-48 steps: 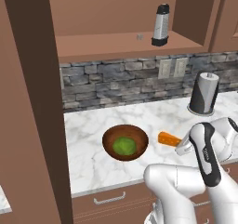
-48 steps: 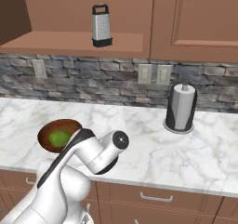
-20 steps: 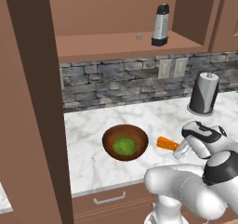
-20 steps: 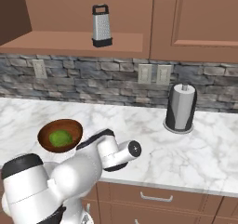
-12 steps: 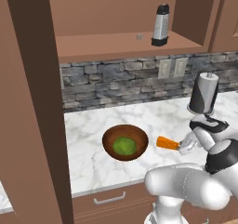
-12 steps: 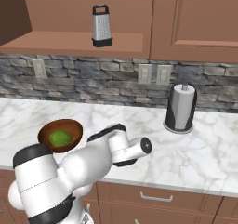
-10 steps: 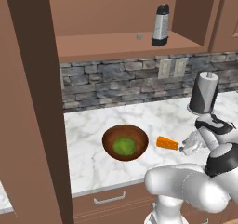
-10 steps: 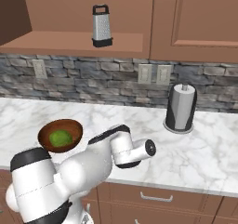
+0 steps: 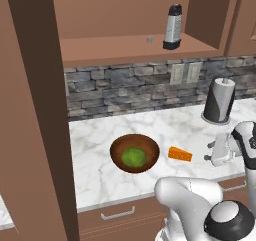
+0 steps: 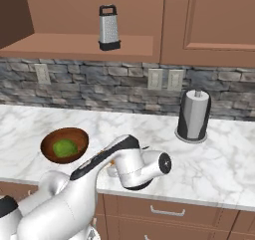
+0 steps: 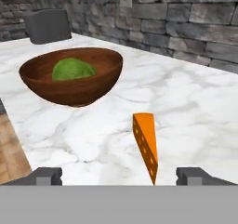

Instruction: Pick the cheese from the fridge and the cheese grater from the cabinet and place them next to the salad bowl.

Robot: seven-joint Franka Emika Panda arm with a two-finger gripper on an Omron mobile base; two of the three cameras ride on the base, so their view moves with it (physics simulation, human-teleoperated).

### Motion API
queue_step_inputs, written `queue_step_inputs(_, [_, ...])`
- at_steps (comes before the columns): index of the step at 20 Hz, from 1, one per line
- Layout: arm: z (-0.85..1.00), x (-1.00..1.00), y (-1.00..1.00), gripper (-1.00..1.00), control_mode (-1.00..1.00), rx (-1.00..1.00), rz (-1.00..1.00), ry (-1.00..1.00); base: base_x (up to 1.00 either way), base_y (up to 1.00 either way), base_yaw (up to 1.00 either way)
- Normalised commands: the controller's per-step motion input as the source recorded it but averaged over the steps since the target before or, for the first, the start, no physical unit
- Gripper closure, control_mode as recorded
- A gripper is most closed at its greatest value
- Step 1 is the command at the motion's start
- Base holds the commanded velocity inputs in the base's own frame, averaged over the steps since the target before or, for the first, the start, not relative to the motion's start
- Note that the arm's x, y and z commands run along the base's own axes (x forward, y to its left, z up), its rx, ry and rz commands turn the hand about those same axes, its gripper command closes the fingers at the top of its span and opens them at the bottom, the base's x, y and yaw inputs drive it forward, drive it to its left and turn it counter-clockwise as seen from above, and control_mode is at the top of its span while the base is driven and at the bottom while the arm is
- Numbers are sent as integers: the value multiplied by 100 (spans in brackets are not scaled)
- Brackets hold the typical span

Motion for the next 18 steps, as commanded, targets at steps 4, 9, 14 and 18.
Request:
queue_step_inputs(4, [100,-6,41,-100,-100,0,-7,6,0,0,0])
queue_step_inputs(9, [94,-11,29,-100,-100,1,-9,10,0,0,0])
queue_step_inputs(14, [99,-15,14,-100,-100,0,-19,3,0,0,0])
queue_step_inputs(18, [91,-19,3,-100,-100,0,-29,1,0,0,0])
